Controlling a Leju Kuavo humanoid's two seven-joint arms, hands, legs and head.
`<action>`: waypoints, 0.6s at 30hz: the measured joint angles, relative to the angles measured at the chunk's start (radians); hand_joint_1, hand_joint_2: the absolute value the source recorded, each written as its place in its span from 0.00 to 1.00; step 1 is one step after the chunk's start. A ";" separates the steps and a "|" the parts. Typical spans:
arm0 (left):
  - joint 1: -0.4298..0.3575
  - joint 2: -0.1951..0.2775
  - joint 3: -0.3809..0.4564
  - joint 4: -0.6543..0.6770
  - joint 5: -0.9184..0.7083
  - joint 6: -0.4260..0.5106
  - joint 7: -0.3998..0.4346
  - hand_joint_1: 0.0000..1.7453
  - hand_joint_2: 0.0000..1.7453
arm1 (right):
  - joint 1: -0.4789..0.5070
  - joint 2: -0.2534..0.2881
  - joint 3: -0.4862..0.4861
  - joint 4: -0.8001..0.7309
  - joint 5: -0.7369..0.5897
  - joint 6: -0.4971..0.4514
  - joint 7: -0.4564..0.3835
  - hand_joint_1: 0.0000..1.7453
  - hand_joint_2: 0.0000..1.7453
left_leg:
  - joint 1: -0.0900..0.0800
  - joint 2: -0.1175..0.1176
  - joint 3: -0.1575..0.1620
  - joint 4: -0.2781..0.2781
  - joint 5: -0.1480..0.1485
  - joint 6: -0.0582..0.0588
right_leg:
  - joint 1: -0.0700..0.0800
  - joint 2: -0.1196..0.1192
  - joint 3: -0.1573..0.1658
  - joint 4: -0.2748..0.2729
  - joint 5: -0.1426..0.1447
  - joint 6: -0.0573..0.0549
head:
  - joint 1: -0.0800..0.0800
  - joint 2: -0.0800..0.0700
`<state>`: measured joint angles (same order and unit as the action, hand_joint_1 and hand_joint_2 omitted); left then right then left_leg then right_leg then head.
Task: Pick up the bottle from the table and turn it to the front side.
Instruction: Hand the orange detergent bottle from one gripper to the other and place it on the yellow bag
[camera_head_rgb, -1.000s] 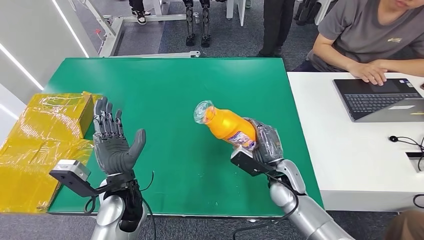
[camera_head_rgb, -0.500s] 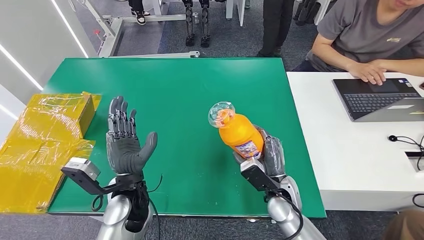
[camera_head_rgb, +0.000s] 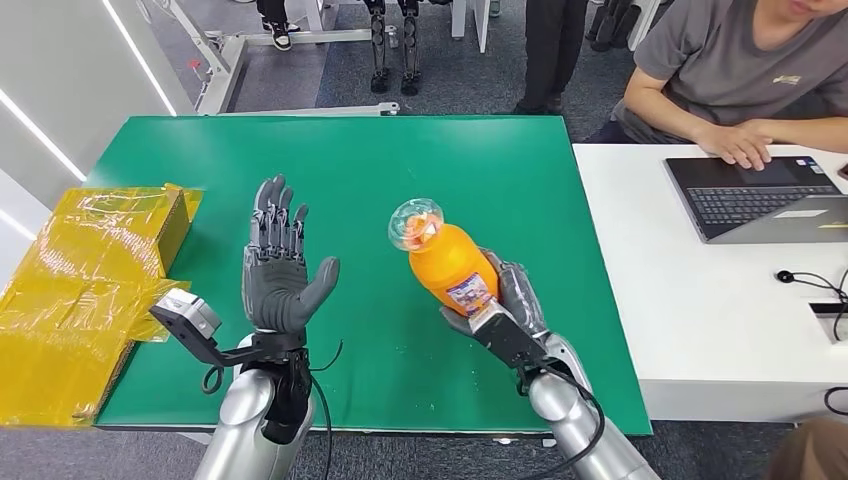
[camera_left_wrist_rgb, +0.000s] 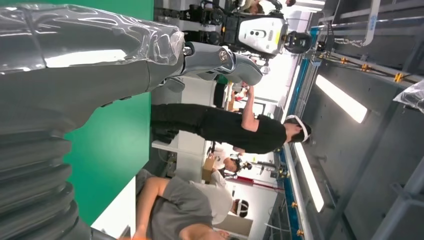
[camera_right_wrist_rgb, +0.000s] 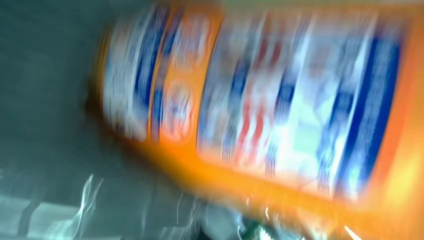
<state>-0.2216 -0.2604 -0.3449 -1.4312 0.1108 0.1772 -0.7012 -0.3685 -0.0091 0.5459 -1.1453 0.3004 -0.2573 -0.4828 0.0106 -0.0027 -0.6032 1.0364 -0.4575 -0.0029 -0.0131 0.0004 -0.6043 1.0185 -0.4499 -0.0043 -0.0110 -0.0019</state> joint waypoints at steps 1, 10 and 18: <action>-0.004 -0.001 0.000 0.004 0.000 -0.002 0.000 0.00 1.00 | -0.021 0.005 0.004 0.019 -0.010 0.033 -0.006 1.00 1.00 | 0.000 0.000 0.000 0.000 0.000 0.000 | 0.000 0.000 0.000 0.000 0.000 0.000 | 0.000 0.000; -0.027 -0.002 0.000 0.041 0.002 -0.016 0.000 0.00 1.00 | -0.149 0.050 0.042 0.137 -0.057 0.192 -0.056 1.00 1.00 | 0.000 0.000 0.000 0.000 0.001 0.000 | 0.000 -0.001 0.000 0.000 0.000 0.000 | 0.000 0.000; -0.030 -0.002 0.000 0.053 0.003 -0.018 0.000 0.00 1.00 | -0.183 0.064 0.060 0.171 -0.061 0.208 -0.059 1.00 1.00 | 0.000 0.000 -0.001 0.000 0.001 0.000 | 0.000 -0.001 0.000 0.000 0.000 0.000 | 0.000 0.000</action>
<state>-0.2511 -0.2625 -0.3452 -1.3785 0.1137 0.1591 -0.7015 -0.5510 0.0554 0.6062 -0.9738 0.2396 -0.0488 -0.5417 0.0105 -0.0030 -0.6039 1.0365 -0.4570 -0.0026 -0.0132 -0.0003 -0.6046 1.0187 -0.4499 -0.0043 -0.0108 -0.0019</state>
